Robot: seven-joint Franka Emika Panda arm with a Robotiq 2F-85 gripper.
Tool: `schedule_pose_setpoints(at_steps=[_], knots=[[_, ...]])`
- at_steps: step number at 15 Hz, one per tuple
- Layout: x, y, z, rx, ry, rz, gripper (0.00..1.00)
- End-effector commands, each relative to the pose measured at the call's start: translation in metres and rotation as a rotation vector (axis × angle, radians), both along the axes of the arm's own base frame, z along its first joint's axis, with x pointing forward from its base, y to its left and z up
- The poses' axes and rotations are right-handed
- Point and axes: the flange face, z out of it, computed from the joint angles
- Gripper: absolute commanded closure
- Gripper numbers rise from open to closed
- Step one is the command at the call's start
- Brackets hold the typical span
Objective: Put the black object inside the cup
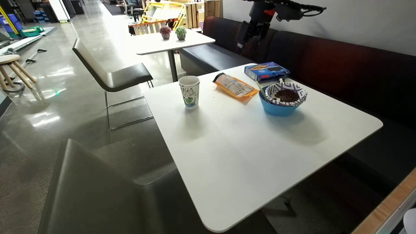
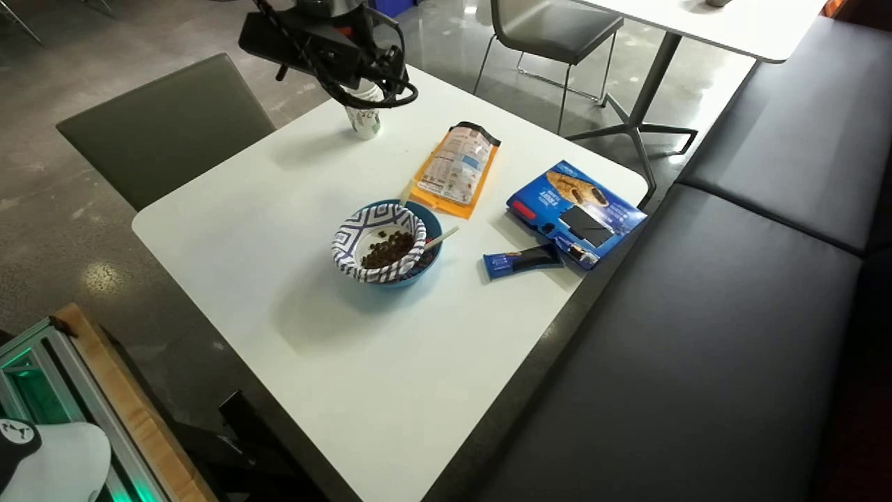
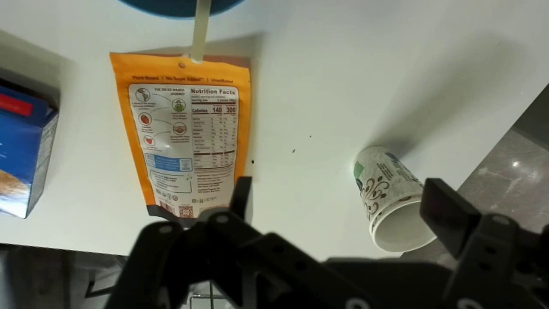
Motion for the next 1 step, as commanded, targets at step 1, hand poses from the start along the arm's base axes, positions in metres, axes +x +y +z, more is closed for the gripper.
schedule_pose_setpoints(at_steps=[1], knots=[[0.0012, 0.0045, -0.0006, 0.001, 0.002, 0.006, 0.00]])
